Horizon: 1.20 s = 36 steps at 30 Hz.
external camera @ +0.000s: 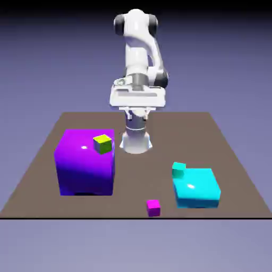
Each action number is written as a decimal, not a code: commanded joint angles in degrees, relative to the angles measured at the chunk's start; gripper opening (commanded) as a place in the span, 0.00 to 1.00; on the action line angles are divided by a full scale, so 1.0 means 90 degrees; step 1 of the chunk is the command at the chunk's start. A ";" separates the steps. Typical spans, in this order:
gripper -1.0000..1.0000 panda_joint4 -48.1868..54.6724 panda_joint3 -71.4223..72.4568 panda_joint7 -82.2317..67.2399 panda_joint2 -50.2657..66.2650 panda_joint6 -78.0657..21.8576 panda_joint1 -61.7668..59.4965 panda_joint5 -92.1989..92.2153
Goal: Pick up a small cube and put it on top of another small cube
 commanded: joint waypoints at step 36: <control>0.50 0.3471 0.3400 0.8689 0.7380 -0.1863 -0.3298 -0.0125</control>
